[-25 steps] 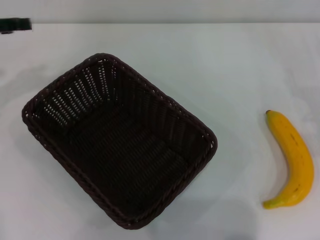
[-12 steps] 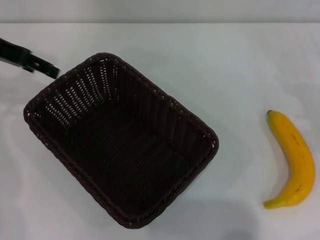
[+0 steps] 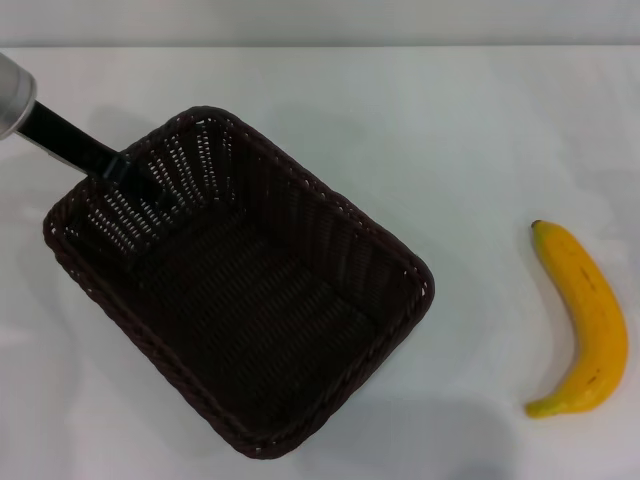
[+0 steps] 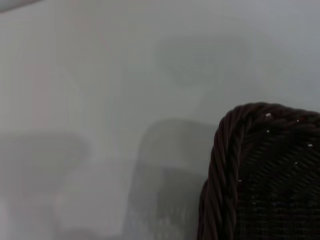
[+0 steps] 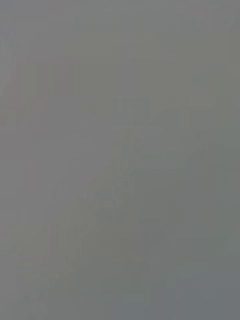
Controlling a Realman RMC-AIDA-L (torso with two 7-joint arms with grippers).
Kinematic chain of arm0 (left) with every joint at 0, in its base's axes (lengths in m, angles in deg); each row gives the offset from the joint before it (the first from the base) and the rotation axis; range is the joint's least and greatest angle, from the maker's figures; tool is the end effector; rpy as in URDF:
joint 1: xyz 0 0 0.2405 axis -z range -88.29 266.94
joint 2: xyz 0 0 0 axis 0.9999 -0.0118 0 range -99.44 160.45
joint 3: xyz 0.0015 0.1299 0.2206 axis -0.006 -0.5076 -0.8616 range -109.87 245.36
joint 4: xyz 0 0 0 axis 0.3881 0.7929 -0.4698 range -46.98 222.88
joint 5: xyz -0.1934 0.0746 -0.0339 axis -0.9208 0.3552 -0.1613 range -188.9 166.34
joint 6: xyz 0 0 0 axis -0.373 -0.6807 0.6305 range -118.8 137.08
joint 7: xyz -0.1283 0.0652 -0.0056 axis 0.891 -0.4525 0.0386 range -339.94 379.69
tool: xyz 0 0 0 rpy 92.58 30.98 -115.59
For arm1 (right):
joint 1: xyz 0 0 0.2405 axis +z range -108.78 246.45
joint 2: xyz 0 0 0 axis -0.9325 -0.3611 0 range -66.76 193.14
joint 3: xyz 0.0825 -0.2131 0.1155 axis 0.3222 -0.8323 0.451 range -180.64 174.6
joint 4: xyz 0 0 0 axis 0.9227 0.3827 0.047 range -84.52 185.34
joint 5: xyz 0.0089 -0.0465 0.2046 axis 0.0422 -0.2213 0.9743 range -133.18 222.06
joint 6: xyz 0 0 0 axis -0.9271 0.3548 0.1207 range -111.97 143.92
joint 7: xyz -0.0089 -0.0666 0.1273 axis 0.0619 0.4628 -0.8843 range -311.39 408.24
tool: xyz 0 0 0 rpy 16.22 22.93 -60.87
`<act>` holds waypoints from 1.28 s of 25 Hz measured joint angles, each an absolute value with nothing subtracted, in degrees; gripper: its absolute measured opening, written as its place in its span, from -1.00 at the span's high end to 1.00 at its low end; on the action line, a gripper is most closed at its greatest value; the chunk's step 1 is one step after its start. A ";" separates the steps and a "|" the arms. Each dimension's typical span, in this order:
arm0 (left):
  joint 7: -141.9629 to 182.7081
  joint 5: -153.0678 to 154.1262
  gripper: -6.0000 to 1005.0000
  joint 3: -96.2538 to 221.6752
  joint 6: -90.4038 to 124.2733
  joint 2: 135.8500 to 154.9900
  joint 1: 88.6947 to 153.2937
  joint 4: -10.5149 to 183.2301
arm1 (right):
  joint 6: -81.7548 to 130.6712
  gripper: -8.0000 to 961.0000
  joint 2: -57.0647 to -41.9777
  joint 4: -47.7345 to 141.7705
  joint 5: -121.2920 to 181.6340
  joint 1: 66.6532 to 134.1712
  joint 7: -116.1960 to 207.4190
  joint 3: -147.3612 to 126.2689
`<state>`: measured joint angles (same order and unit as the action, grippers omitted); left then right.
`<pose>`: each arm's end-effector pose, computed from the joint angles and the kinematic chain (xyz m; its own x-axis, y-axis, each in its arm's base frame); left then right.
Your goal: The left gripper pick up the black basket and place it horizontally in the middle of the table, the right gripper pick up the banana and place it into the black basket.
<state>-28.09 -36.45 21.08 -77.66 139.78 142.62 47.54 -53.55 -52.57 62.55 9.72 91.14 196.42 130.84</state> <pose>-0.2244 0.4226 0.0587 0.6092 0.7878 -0.0905 0.7107 -0.5931 -0.3783 0.3644 0.3341 0.0807 0.5935 0.1576 -0.7893 -0.7924 -0.0573 -0.6073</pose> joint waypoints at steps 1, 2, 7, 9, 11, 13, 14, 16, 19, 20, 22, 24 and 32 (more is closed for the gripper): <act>-27.96 -36.40 -0.62 21.08 -77.39 139.85 142.77 47.93 | -53.55 -0.79 -52.56 62.58 9.72 91.14 196.42 130.84; -27.95 -36.46 -0.60 21.12 -77.05 139.89 142.78 48.09 | -53.55 -0.79 -52.54 62.60 9.72 91.14 196.42 130.84; -28.35 -37.09 -0.46 21.31 -76.57 140.18 142.33 48.26 | -53.55 -0.79 -52.47 62.63 9.72 91.16 196.43 130.84; -28.39 -37.17 -0.41 21.25 -76.60 140.22 142.16 48.78 | -53.55 -0.79 -52.47 62.63 9.72 91.08 196.43 130.84; -28.40 -37.17 -0.23 21.28 -76.60 140.21 142.16 49.09 | -53.55 -0.79 -52.47 62.63 9.73 90.98 196.43 130.84; -28.42 -37.40 -0.05 21.53 -76.73 140.06 142.16 49.68 | -53.55 -0.79 -52.47 62.62 9.73 90.91 196.43 130.84; -28.42 -37.53 0.04 21.56 -76.88 140.04 142.13 49.69 | -53.54 -0.79 -52.48 62.61 9.73 90.88 196.43 130.84; -28.39 -37.86 0.20 21.60 -77.28 139.93 142.03 49.70 | -53.54 -0.79 -52.53 62.62 9.73 90.76 196.43 130.84; -28.20 -38.99 0.43 21.67 -78.06 139.56 141.50 49.72 | -53.55 -0.79 -52.55 62.59 9.73 90.72 196.43 130.84; -28.20 -39.83 0.46 21.69 -78.47 139.34 141.15 49.72 | -53.55 -0.79 -52.55 62.56 9.73 90.70 196.43 130.84; -28.29 -41.57 0.50 21.69 -79.21 138.93 140.43 49.55 | -53.59 -0.79 -52.56 62.52 9.73 90.63 196.43 130.83; -28.26 -43.31 0.55 21.70 -79.98 138.31 139.69 49.29 | -53.76 -0.79 -52.56 62.44 9.73 90.55 196.43 130.84; -28.13 -50.17 0.72 25.52 -82.14 136.14 135.94 49.24 | -54.20 -0.79 -52.56 62.36 9.72 90.44 196.43 130.83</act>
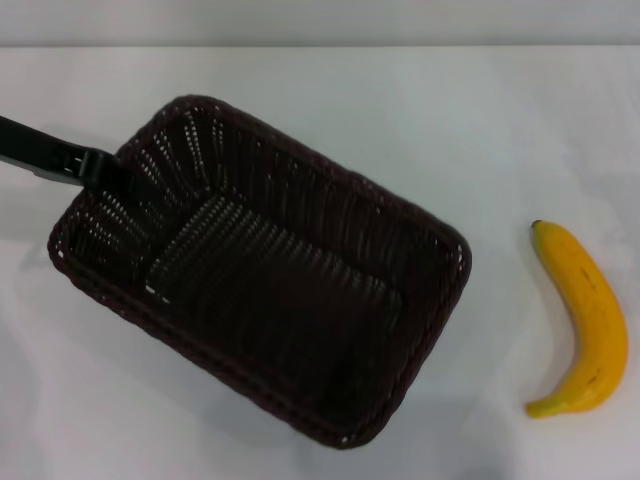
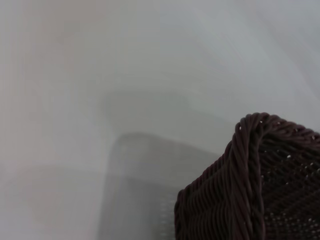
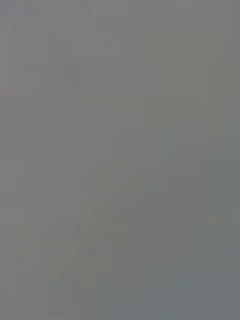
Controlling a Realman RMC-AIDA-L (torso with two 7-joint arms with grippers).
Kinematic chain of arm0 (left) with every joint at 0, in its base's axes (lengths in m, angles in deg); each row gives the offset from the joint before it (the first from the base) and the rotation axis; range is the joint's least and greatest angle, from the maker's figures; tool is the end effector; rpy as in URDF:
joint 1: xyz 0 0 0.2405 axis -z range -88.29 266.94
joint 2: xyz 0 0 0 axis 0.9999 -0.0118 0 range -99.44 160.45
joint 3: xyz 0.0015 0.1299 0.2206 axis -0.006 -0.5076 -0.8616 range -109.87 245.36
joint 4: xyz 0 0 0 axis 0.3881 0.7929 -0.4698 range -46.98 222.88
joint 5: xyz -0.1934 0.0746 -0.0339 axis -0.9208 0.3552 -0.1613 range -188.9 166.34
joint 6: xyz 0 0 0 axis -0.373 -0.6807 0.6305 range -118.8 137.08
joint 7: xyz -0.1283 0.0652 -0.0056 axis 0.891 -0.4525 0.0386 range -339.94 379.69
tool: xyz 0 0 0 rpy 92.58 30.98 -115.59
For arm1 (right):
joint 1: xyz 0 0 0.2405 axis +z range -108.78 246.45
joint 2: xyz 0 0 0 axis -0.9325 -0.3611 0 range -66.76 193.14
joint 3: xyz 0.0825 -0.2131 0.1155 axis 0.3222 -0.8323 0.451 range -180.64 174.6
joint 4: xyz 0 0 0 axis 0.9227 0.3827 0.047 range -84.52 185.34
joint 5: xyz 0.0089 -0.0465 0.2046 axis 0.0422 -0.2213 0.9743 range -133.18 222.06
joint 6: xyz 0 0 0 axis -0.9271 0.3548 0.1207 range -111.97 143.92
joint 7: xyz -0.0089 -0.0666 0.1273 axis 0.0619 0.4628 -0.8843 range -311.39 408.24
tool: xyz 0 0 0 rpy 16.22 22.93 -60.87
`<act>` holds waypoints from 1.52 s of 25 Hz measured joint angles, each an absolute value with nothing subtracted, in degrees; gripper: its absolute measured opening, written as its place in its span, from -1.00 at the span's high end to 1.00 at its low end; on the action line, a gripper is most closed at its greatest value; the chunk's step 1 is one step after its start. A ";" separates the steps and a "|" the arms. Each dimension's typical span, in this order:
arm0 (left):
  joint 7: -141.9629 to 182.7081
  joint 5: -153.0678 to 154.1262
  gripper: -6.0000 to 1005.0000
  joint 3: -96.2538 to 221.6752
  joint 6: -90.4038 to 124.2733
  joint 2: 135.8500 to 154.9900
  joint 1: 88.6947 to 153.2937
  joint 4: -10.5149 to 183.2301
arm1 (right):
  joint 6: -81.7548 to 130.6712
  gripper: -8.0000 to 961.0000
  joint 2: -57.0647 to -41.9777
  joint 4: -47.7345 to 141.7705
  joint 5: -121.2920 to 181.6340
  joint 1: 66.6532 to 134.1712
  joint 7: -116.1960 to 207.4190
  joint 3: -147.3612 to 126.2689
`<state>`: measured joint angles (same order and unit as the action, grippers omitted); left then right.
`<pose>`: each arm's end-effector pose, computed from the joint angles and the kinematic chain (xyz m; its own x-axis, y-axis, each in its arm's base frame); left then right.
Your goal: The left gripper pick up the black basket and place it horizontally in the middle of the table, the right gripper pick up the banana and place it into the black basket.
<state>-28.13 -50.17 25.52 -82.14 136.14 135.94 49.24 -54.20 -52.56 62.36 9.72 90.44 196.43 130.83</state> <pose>-0.2479 0.4007 0.0805 0.5041 0.8570 0.1071 0.8563 -0.4798 -0.1914 0.3674 0.3290 0.0806 0.5933 0.1571 -0.7895 -0.7932 -0.0530 -0.6066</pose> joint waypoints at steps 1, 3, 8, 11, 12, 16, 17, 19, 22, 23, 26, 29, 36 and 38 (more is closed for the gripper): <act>-28.14 -50.57 0.72 26.96 -82.43 136.11 135.50 49.21 | -54.22 -0.79 -52.56 62.36 9.72 90.44 196.43 130.84; -27.99 -51.80 0.72 31.28 -83.15 136.07 134.42 49.34 | -54.25 -0.79 -52.56 62.36 9.72 90.45 196.43 130.83; -26.59 -55.97 0.73 38.00 -83.89 136.16 131.65 49.64 | -54.25 -0.78 -52.56 62.36 9.72 90.46 196.44 130.83; -25.25 -58.54 0.73 38.74 -83.35 136.20 129.31 49.67 | -54.25 -0.78 -52.56 62.37 9.72 90.46 196.43 130.83; -24.80 -59.08 0.73 38.75 -82.99 136.27 128.73 49.67 | -54.25 -0.78 -52.56 62.38 9.72 90.47 196.43 130.83; -21.23 -61.06 0.73 38.82 -79.56 137.13 126.29 49.91 | -54.24 -0.78 -52.56 62.41 9.72 90.73 196.43 130.83; -20.30 -61.18 0.73 38.81 -78.92 137.33 126.04 50.10 | -54.22 -0.78 -52.56 62.38 9.72 90.79 196.43 130.80; -18.10 -61.24 0.72 38.81 -78.06 137.73 125.84 50.53 | -54.09 -0.78 -52.60 62.32 9.72 90.91 196.43 130.66; -15.09 -61.27 0.72 38.67 -76.29 138.11 125.89 50.74 | -53.93 -0.78 -52.63 62.29 9.72 90.96 196.44 130.47; -14.21 -61.26 0.72 38.46 -75.47 138.13 126.08 50.90 | -53.92 -0.78 -52.64 62.28 9.72 90.95 196.44 130.45; -12.69 -60.27 0.71 37.45 -73.89 138.15 127.22 51.78 | -53.90 -0.78 -52.62 62.27 9.72 90.71 196.43 130.42; -11.23 -58.49 0.70 35.64 -72.72 138.19 128.87 52.64 | -53.89 -0.78 -52.52 62.27 9.72 90.52 196.43 130.52; -8.87 -56.91 0.67 32.25 -70.67 139.08 132.59 54.73 | -53.90 -0.78 -52.29 62.59 9.72 90.04 196.43 130.75; -8.50 -56.56 0.67 32.24 -70.65 139.32 132.95 54.77 | -53.92 -0.78 -52.24 62.71 9.72 89.93 196.43 130.75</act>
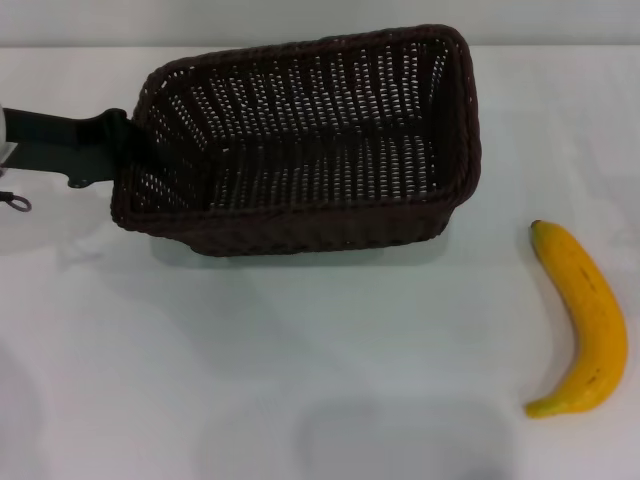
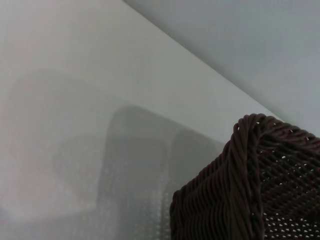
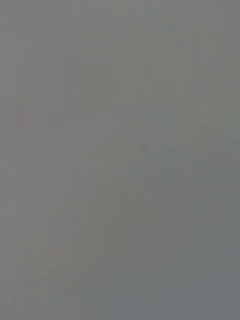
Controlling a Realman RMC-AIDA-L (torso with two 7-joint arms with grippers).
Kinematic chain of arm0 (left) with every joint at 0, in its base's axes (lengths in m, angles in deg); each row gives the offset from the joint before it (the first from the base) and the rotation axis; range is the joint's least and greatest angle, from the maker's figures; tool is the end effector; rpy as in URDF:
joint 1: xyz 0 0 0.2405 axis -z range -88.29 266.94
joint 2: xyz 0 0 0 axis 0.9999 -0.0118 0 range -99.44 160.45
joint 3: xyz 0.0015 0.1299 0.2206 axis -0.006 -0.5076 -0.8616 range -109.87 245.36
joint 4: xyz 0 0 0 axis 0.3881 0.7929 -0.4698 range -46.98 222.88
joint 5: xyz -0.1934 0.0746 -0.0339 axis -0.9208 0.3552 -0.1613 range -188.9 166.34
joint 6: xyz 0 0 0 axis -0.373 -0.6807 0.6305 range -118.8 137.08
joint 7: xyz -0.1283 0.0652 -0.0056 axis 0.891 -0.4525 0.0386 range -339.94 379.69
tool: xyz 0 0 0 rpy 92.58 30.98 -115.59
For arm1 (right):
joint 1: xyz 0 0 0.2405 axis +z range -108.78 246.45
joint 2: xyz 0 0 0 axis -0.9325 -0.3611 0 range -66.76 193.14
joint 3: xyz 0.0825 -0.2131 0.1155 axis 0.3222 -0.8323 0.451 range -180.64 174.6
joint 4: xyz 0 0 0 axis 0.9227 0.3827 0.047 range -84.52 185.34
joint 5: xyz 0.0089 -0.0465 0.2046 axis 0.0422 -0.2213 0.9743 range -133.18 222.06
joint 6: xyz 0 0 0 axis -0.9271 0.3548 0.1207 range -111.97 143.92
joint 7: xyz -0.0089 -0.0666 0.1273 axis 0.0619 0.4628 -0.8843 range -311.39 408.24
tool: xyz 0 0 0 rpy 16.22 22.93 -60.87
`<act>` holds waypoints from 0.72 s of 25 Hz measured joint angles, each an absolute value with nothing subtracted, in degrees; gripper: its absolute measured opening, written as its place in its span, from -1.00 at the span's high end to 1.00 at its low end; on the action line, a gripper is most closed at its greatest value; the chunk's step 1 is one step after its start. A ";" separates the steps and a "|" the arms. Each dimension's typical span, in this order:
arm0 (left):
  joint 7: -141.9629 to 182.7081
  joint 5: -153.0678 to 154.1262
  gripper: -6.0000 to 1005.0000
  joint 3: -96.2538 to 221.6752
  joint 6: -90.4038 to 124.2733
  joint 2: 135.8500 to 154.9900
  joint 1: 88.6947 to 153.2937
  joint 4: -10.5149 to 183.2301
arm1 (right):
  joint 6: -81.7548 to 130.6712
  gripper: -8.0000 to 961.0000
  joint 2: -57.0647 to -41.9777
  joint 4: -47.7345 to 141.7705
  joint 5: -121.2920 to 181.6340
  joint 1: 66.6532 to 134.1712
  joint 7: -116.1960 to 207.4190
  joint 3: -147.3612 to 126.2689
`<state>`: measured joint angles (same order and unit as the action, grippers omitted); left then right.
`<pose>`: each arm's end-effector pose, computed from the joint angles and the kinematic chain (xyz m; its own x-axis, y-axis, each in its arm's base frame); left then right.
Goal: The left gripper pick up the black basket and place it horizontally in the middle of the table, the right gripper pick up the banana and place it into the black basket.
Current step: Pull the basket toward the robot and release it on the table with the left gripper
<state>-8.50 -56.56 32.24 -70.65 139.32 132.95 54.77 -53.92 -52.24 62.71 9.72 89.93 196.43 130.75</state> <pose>-0.2681 0.4053 0.0564 0.0058 0.9266 0.3761 0.9997 -0.0146 0.0207 0.3709 0.3269 0.0840 0.6015 0.1537 -0.7839 -0.7883 -0.0445 -0.6136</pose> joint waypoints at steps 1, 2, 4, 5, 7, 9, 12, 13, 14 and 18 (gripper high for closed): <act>-8.32 -56.55 0.66 32.24 -70.66 139.41 133.00 54.79 | -53.92 -0.78 -52.23 62.73 9.72 89.91 196.43 130.75; -8.26 -56.54 0.66 32.23 -70.65 139.49 133.04 54.80 | -53.91 -0.78 -52.20 62.76 9.72 89.85 196.44 130.77; -8.24 -56.68 0.65 32.24 -70.72 139.64 133.07 54.82 | -53.92 -0.78 -52.19 62.80 9.72 89.76 196.47 130.81; -8.24 -56.70 0.65 32.24 -70.78 139.68 133.07 54.82 | -53.94 -0.78 -52.19 62.80 9.72 89.75 196.50 130.83; -8.26 -56.61 0.64 32.23 -70.93 139.76 133.08 54.82 | -54.00 -0.78 -52.19 62.81 9.72 89.75 196.53 130.84; -8.35 -56.57 0.63 32.23 -71.05 139.97 132.93 54.73 | -54.05 -0.78 -52.20 62.81 9.72 89.75 196.53 130.84; -8.84 -56.77 0.53 32.24 -71.09 140.23 132.59 54.37 | -54.12 -0.78 -52.21 62.81 9.72 89.75 196.50 130.84; -9.16 -56.79 0.49 32.25 -71.11 140.27 132.51 54.31 | -54.13 -0.78 -52.21 62.81 9.72 89.75 196.50 130.83; -9.31 -56.82 0.45 32.28 -71.11 140.27 132.48 54.28 | -54.14 -0.78 -52.21 62.81 9.72 89.75 196.50 130.83; -10.37 -56.94 0.09 32.40 -71.30 140.29 132.38 54.22 | -54.18 -0.78 -52.21 62.81 9.72 89.68 196.49 130.83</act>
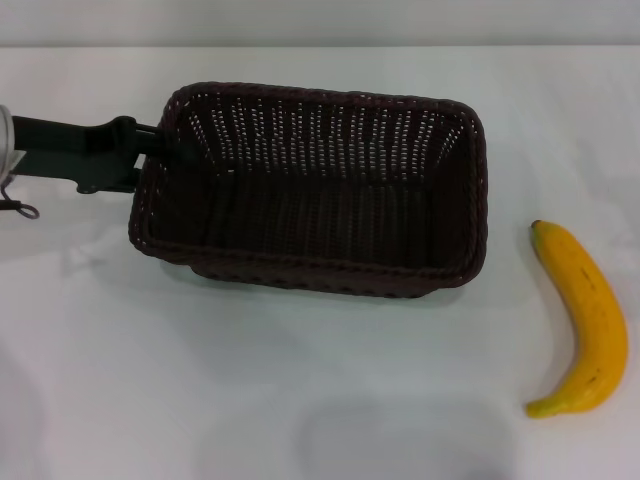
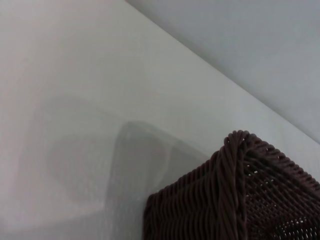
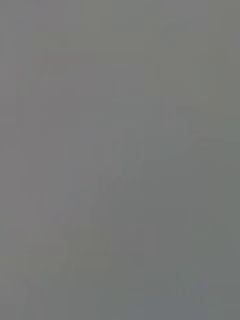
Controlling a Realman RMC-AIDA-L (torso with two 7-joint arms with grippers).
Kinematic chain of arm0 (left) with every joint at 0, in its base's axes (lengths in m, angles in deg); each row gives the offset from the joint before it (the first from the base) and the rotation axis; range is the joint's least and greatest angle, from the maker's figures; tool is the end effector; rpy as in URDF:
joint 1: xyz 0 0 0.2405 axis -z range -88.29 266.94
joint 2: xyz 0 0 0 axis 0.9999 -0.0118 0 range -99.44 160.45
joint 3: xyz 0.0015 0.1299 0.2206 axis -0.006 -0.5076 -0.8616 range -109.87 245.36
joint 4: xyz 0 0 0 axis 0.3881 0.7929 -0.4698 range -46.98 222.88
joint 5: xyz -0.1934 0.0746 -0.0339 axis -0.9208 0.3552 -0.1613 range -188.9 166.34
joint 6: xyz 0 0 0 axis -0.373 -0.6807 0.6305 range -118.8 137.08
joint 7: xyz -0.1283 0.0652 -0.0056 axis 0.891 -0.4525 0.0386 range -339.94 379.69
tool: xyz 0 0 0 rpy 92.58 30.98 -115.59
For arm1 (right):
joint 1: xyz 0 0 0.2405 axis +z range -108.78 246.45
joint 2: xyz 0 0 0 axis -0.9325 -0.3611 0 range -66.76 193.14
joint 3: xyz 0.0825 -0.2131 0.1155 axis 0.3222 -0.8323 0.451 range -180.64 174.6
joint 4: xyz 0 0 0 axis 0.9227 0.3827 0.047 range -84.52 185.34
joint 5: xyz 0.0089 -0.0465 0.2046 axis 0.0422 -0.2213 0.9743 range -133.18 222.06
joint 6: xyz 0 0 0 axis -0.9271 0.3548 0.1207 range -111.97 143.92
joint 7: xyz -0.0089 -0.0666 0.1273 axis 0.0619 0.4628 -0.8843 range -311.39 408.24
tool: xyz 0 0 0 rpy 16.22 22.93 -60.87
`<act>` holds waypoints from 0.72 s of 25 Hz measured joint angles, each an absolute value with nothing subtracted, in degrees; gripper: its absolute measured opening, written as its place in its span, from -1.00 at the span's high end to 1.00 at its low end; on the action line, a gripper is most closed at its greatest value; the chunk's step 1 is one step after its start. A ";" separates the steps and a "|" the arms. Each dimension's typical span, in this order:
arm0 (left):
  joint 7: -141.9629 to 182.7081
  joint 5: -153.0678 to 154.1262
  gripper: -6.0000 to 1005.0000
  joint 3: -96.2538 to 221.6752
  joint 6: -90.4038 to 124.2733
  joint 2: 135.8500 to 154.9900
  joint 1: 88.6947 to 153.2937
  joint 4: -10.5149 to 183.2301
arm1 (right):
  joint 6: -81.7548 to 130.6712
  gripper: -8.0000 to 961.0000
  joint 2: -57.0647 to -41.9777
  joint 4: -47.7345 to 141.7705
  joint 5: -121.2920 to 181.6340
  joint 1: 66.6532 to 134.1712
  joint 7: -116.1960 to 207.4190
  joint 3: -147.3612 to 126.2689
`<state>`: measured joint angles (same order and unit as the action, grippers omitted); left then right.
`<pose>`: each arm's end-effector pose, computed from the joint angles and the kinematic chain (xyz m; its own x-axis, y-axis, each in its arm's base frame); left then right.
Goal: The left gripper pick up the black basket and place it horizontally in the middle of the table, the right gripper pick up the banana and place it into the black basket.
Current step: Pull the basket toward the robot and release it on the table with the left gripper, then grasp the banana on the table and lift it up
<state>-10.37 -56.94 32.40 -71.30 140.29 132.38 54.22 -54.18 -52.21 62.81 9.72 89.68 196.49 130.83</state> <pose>-0.2675 0.4008 0.0503 0.0286 0.9294 0.3680 0.9987 -0.0423 0.0292 0.3716 0.3254 0.0851 0.6032 0.1570 -0.7820 -0.7870 -0.0422 -0.6156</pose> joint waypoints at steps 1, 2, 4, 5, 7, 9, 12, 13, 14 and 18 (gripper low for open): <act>-10.70 -56.95 -0.02 32.50 -71.49 140.34 132.30 54.22 | -54.21 -0.78 -52.21 62.81 9.72 89.68 196.48 130.83; -11.05 -57.07 -0.13 32.58 -71.69 140.37 132.16 54.20 | -54.23 -0.78 -52.21 62.81 9.72 89.67 196.48 130.83; -12.10 -58.05 -0.25 32.69 -72.11 140.46 131.28 54.18 | -54.24 -0.78 -52.21 62.80 9.72 89.66 196.47 130.83; -12.67 -58.72 -0.31 32.71 -72.24 140.47 130.66 54.19 | -54.26 -0.78 -52.21 62.80 9.72 89.66 196.43 130.83; -15.82 -63.80 -0.43 32.73 -72.80 140.47 127.64 54.19 | -54.28 -0.78 -52.21 62.80 9.72 89.66 195.56 130.83; -19.35 -68.96 -0.49 32.76 -73.11 140.45 124.75 54.19 | -54.47 -0.78 -52.19 62.81 9.72 89.66 192.64 131.04; -25.61 -78.86 -0.48 32.83 -72.99 140.31 119.34 54.19 | -54.75 -0.78 -51.77 62.98 9.55 89.66 185.47 131.31; -27.76 -82.15 -0.48 32.84 -72.89 140.29 117.74 54.23 | -54.77 -0.78 -51.34 63.24 9.00 89.56 182.91 130.90; -30.82 -86.23 -0.48 32.91 -72.55 140.26 115.55 54.36 | -54.78 -0.78 -50.92 63.55 8.41 89.39 180.39 130.43; -39.56 -95.47 -0.48 32.99 -68.57 140.62 109.30 54.87 | -53.70 -0.78 -47.65 67.03 3.64 87.68 164.95 126.82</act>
<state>-39.56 -95.47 32.99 -68.57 140.62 109.30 54.87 -53.70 -47.65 67.03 3.64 87.68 164.95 126.82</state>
